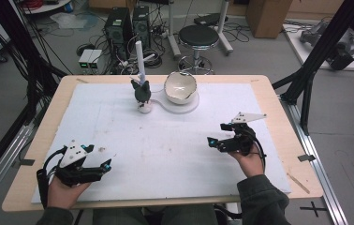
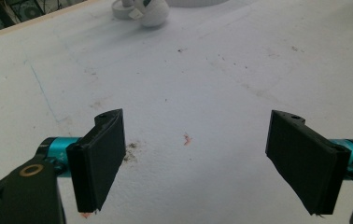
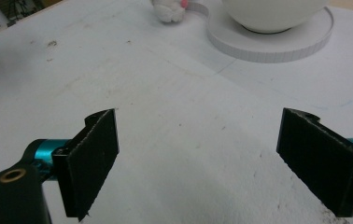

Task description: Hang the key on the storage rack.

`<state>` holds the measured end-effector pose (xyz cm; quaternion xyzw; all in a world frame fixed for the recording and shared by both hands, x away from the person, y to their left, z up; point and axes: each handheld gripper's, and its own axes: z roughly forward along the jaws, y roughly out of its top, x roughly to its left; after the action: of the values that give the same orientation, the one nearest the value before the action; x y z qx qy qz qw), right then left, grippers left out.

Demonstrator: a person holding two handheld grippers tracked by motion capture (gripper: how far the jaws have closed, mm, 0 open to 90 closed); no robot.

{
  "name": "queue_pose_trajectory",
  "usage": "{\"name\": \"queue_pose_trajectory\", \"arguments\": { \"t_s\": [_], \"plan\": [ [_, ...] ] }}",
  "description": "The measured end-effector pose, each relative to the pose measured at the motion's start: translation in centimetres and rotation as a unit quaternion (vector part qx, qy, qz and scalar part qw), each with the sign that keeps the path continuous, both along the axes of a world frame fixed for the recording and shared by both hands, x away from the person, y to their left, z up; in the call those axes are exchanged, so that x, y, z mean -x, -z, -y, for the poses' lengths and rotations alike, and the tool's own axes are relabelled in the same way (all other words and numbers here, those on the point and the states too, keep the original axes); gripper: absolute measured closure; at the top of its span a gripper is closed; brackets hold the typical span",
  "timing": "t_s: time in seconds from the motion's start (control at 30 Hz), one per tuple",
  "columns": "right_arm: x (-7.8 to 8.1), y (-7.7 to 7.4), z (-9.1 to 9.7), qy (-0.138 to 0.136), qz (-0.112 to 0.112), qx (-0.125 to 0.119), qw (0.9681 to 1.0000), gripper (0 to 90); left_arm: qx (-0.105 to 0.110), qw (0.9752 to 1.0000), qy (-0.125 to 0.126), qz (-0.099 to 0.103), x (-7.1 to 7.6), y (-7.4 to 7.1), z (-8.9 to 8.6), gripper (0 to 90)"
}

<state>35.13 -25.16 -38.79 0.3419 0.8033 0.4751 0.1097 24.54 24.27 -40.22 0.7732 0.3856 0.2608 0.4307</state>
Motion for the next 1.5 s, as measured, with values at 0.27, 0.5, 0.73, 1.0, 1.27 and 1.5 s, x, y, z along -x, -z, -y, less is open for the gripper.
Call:
{"name": "queue_pose_trajectory", "arguments": {
  "t_s": [0.27,0.5,0.73,1.0,1.27,1.5],
  "plan": [
    [0.8,0.5,1.0,0.007,-0.002,-0.002,1.0,12.0,0.0,1.0,0.001,-0.001,-0.1,0.1,-0.1,20.5],
    [1.5,0.9,1.9,0.01,0.0,-0.002,0.9999,11.9,0.001,1.0,0.002,-0.004,0.0,0.2,-0.1,20.7],
    [2.3,1.4,2.7,0.016,0.0,-0.002,0.9999,11.7,0.001,1.0,0.004,-0.005,0.0,0.2,-0.1,20.7],
    [2.9,1.7,3.4,0.019,0.0,-0.002,0.9998,11.6,0.002,1.0,0.002,-0.005,0.1,0.2,-0.1,20.7],
    [3.6,2.2,4.1,0.018,0.002,-0.007,0.9998,11.6,0.004,0.9999,0.003,-0.01,0.0,0.4,-0.1,20.7],
    [4.1,2.4,4.2,0.017,0.006,-0.004,0.9998,11.6,0.002,0.9998,0.009,-0.016,0.0,0.7,0.0,20.5]
  ]
}}
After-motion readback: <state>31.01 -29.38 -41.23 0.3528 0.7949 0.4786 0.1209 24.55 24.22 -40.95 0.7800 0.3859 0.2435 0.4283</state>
